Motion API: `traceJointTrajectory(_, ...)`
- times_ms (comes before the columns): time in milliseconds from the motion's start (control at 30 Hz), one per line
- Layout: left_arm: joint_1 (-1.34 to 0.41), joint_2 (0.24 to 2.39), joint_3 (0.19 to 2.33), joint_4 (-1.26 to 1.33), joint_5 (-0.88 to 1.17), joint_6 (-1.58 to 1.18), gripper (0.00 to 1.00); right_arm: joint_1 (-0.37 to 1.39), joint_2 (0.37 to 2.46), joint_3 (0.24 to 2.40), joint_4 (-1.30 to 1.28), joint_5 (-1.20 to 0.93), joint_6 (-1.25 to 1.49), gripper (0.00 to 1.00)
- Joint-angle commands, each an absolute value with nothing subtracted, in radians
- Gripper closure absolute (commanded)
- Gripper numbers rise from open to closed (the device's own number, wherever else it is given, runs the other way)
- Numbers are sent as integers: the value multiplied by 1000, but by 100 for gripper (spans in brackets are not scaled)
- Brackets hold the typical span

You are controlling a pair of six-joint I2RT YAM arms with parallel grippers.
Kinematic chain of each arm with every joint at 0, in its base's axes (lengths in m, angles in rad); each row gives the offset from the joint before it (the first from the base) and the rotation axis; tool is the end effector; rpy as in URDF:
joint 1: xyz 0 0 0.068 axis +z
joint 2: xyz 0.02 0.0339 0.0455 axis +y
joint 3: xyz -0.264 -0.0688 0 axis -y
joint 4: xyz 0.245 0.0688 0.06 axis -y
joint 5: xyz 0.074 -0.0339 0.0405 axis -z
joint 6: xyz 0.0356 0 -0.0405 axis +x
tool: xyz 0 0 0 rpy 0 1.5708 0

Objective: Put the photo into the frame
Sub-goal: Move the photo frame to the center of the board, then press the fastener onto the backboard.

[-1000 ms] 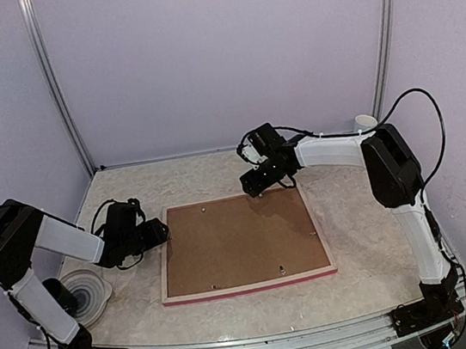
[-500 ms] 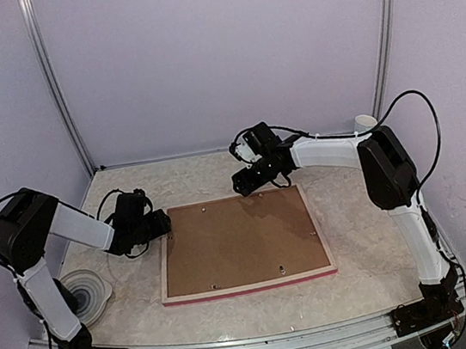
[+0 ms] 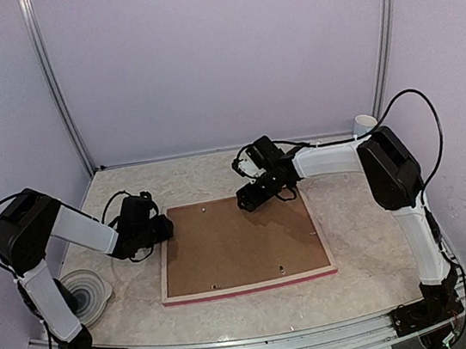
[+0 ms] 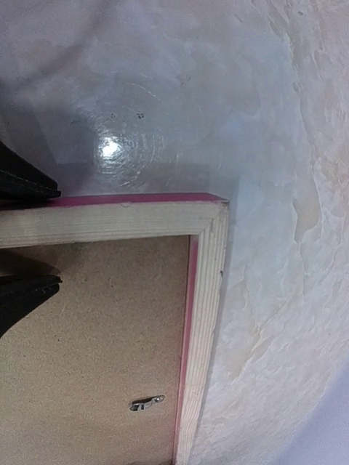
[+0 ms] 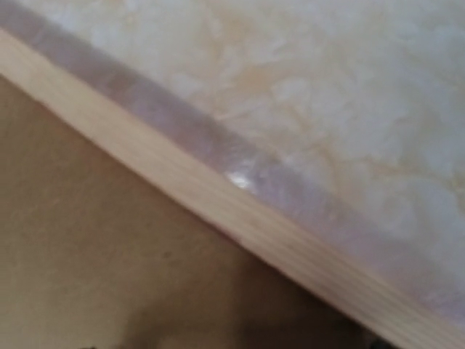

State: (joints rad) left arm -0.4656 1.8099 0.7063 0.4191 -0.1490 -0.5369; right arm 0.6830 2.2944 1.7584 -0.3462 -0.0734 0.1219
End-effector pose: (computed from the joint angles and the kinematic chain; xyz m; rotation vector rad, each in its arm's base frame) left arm 0.2982 -0.1439 0.1092 -0.1614 2.2670 -0.3694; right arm 0.3906 0.3212 0.1533 -0.7241 2.3941 0.4357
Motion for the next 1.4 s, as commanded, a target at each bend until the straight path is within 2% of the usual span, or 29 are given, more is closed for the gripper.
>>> traceJointTrajectory(0,-475,1825,673,352,-151,-540,68,709,2238,1757,-351,-90,135,20)
traceJointTrajectory(367,-509,1758,636,344,-131,-550,84,758,2249,1856,-404,-102,132,20)
traceJointTrajectory(633,-574,1766,611,341,-114,-589,85,785,2317,1952,-423,-99,147,20)
traceJointTrajectory(1000,-591,1778,594,324,-102,-702,83,811,2398,1975,-443,-89,139,20)
traceJointTrajectory(1367,-591,1779,549,405,-83,-688,82,827,2423,1969,-437,-81,188,22)
